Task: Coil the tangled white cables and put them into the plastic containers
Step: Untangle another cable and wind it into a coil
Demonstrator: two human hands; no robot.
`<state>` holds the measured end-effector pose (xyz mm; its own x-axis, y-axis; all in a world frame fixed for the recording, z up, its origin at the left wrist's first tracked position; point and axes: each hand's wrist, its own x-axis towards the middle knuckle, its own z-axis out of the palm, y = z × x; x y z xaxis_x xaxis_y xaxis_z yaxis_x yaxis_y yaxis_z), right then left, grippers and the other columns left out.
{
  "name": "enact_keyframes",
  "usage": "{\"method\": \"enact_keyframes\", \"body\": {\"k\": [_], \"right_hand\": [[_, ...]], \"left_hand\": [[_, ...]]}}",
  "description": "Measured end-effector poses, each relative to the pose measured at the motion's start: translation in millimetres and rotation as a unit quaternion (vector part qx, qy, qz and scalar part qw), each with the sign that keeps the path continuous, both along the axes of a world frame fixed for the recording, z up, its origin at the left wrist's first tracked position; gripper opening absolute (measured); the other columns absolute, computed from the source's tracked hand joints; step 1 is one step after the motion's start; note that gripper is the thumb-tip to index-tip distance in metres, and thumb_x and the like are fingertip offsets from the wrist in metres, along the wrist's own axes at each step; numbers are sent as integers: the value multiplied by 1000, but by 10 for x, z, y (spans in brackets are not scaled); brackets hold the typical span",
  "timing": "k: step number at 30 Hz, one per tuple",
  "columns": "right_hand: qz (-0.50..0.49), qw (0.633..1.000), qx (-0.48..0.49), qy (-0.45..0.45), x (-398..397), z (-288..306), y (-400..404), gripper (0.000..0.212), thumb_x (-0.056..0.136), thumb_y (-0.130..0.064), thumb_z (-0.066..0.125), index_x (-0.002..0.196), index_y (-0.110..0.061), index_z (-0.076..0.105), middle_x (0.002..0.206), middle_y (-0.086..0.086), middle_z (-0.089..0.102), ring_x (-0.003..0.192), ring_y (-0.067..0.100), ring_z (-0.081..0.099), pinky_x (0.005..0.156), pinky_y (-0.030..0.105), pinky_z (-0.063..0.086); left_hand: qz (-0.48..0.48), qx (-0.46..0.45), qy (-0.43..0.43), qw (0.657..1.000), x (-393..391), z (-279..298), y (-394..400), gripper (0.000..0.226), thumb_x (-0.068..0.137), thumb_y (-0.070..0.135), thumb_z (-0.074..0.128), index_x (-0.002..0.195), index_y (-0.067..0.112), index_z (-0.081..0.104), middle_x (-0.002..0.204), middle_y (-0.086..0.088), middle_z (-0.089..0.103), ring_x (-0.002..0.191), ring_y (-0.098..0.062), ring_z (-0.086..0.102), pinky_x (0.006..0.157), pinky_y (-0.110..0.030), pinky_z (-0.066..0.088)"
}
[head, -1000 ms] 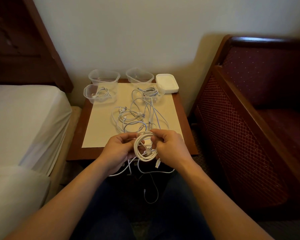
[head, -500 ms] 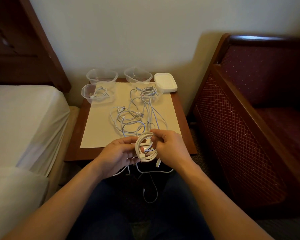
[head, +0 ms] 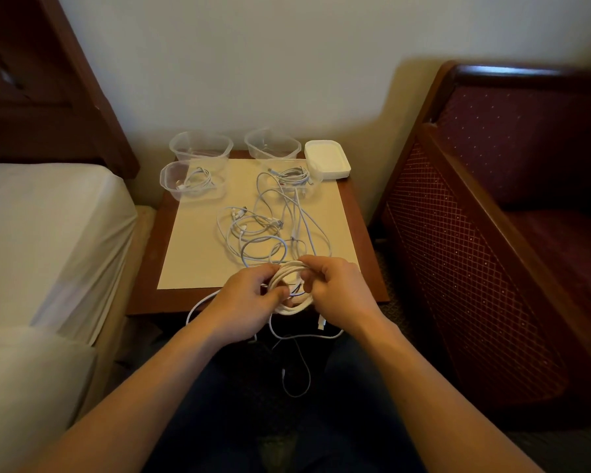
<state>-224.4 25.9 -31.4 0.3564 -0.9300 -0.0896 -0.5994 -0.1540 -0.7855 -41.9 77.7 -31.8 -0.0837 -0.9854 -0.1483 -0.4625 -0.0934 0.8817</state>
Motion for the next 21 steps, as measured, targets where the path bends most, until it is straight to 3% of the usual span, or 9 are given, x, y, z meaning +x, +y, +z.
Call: {"method": "enact_keyframes", "body": {"k": [4, 6, 8, 10, 12, 16, 19, 21], "right_hand": [[19, 1000, -4, 15, -11, -24, -16, 36, 101, -12, 50, 129, -24, 68, 79, -18, 60, 67, -7, 53, 63, 11, 36], [38, 999, -13, 28, -22, -4, -29, 35, 101, -13, 50, 129, -26, 68, 79, -18, 59, 64, -12, 53, 60, 10, 34], [54, 998, -15, 23, -17, 34, -34, 34, 102, -14, 52, 130, -25, 67, 79, -18, 59, 63, -11, 54, 61, 12, 36], [56, 998, -17, 10, -11, 40, -51, 31, 102, -14, 52, 128, -22, 67, 79, -17, 61, 69, -2, 57, 67, 22, 46], [51, 999, -6, -1, -15, 9, -69, 31, 103, -14, 51, 128, -21, 67, 78, -15, 61, 71, 2, 58, 70, 29, 51], [42, 998, 33, -20, -49, -40, -62, 27, 104, -15, 49, 115, -27, 70, 75, -7, 65, 57, 1, 51, 57, 23, 41], [44, 997, 59, -32, -66, -66, -51, 25, 103, -17, 52, 108, -34, 69, 83, -2, 73, 72, 16, 65, 66, 38, 52], [47, 994, 84, -48, -73, -57, -62, 22, 103, -17, 54, 107, -33, 68, 81, 1, 73, 62, 14, 61, 60, 36, 47]], "left_hand": [[-60, 38, -55, 996, 33, 47, -54, 29, 100, 9, 50, 111, 31, 65, 97, 6, 74, 98, -21, 68, 95, -52, 53], [-42, 95, 42, 994, 49, 107, -76, 39, 102, 1, 48, 131, 28, 53, 100, 3, 77, 102, -21, 70, 99, -48, 54], [-15, 141, 165, 976, 61, 171, -72, 40, 101, -7, 48, 130, 20, 52, 100, -8, 77, 101, -21, 71, 96, -43, 57], [-11, 134, 191, 972, 33, 187, -61, 36, 98, -12, 47, 125, 10, 59, 95, -8, 73, 94, -16, 71, 91, -35, 59], [-4, 94, 163, 982, -33, 122, -20, 35, 99, -9, 44, 123, 9, 62, 84, 5, 69, 84, -9, 67, 91, -35, 60], [8, -9, 49, 999, -118, -48, 56, 32, 106, 20, 46, 113, 44, 65, 77, 10, 66, 74, -10, 61, 79, -41, 54], [28, -64, 12, 997, -154, -100, 63, 25, 107, 28, 48, 120, 37, 67, 75, 8, 66, 70, -9, 60, 73, -38, 51], [40, -90, -23, 995, -172, -118, 54, 26, 106, 28, 49, 124, 35, 67, 75, 6, 68, 74, -10, 63, 70, -33, 51]]}}
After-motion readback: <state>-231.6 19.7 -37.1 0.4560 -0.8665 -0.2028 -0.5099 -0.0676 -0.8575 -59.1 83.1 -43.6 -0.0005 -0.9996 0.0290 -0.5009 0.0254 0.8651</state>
